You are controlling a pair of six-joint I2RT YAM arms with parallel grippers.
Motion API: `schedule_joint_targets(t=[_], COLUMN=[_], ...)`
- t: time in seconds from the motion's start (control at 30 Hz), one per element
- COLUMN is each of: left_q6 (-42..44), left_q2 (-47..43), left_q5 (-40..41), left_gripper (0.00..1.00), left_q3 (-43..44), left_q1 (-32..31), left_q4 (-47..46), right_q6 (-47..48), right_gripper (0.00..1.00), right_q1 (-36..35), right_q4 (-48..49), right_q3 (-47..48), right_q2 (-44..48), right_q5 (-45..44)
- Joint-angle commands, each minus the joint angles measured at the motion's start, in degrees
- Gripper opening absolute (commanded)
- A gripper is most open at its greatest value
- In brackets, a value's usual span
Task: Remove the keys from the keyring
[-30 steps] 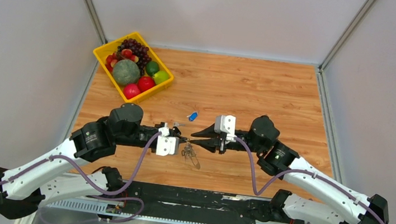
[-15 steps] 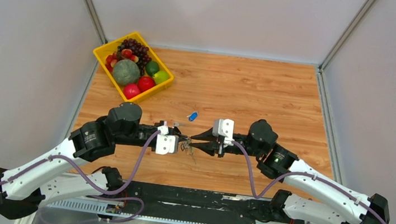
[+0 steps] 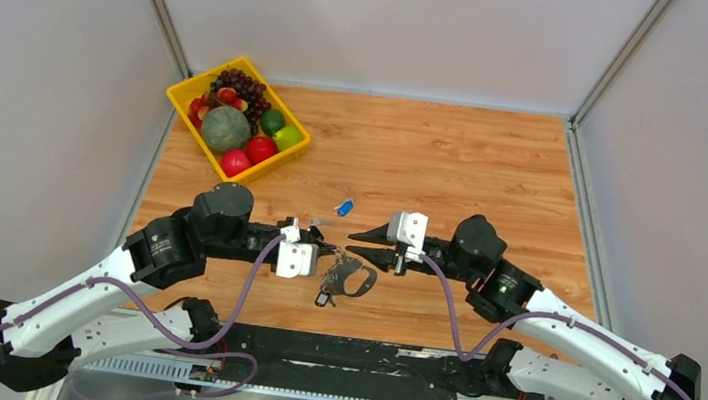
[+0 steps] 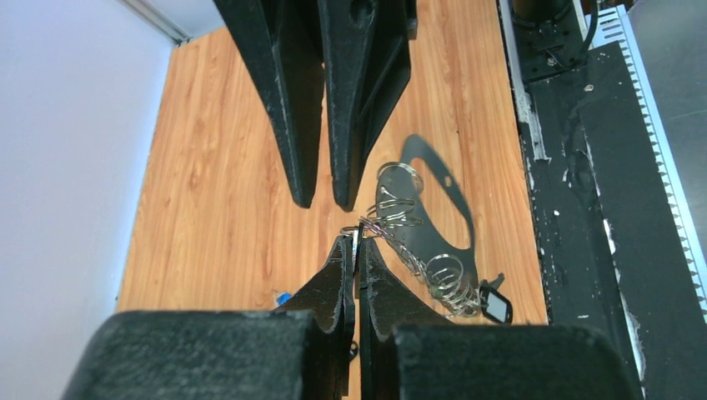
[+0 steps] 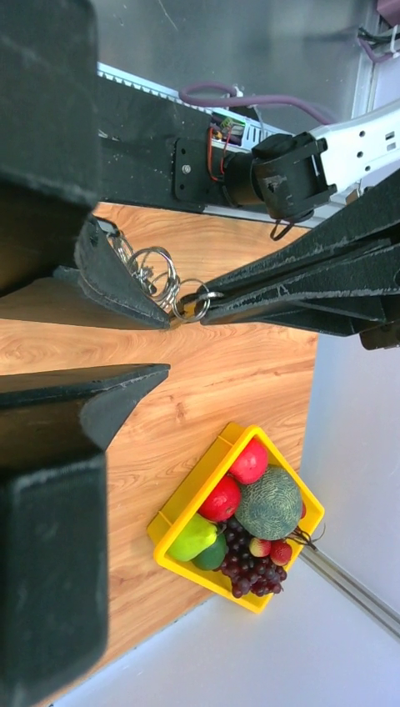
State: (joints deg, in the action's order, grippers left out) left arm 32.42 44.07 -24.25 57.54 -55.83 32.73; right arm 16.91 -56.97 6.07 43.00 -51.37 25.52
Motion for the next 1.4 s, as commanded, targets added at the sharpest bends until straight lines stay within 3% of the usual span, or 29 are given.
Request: schedule_joint_targets(t=[0.0,0.27,0.93,1.37], left_q6=[-0.3,-0.9,-0.4,-0.3], left_q2=[-0.9,-1.2,-0.7,-0.7], left_q5=[-2.2,-0.2,1.9,1.0], left_gripper=[0.00,0.00,0.00,0.00], left_q3=[2.9,2.7,2.6,2.8], left_q1=[0.1,0.1,0.1,0.1], left_q4=[-3.5,-4.0,-4.2,-4.3], right_q6=[1.8,0.5,-0.9,-2.5], right_gripper=[0.26,0.27,0.30,0.32], right_q1=[-0.2,-0.5,-0.6,-0.9], right_q4=[0.1,0.1,-0.4,-0.5], right_q3=[3.1,4.2,1.8,2.0], right_q2=[-2.3,-5.2,-0.2,-2.8], right_q5=[-0.6,4.6,0.8,3.9])
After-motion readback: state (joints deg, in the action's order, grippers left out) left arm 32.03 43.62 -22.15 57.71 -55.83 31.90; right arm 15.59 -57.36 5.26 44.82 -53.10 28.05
